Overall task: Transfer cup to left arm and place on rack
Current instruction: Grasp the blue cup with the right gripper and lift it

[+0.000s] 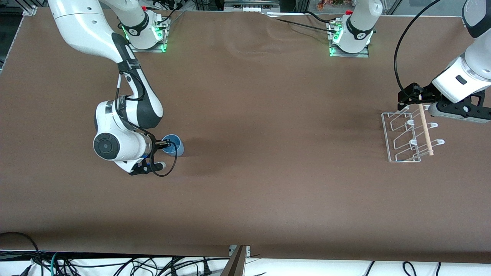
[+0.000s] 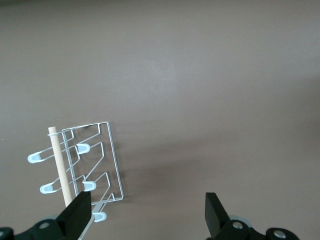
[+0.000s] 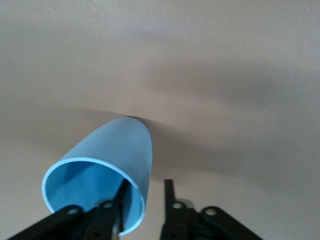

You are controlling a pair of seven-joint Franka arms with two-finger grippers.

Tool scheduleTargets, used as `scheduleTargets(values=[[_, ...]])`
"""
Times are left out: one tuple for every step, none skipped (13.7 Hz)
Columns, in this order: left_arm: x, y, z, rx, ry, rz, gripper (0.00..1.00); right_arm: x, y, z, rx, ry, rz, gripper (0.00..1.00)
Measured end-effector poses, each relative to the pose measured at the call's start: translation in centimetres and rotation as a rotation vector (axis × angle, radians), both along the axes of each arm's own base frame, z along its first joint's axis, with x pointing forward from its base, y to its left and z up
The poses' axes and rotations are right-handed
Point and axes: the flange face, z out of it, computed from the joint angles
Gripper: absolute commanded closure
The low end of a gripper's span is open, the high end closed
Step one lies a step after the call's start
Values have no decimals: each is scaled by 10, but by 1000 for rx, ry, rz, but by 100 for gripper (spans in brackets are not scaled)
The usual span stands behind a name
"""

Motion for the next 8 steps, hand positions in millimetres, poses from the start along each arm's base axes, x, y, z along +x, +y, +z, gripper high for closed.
scheduleTargets(values=[[0, 0, 0, 0, 0, 0, 0, 0, 0, 0, 1, -3, 0, 100], [0, 0, 0, 0, 1, 0, 0, 0, 0, 0, 1, -3, 0, 100], [0, 0, 0, 0, 3, 0, 0, 0, 1, -1, 0, -3, 0, 100], [0, -1, 0, -1, 4, -1, 0, 0, 1, -1, 0, -3, 1, 100], [-1, -4, -1, -3, 6, -6, 0, 0, 2, -1, 1, -3, 2, 100], [0, -8, -3, -7, 11, -12, 0, 2, 3, 2, 1, -8, -4, 100], [1, -12, -6, -12, 20, -18, 0, 4, 4, 7, -1, -15, -22, 100], [1, -15, -12, -22, 35, -19, 0, 6, 8, 16, -2, -7, -42, 100]])
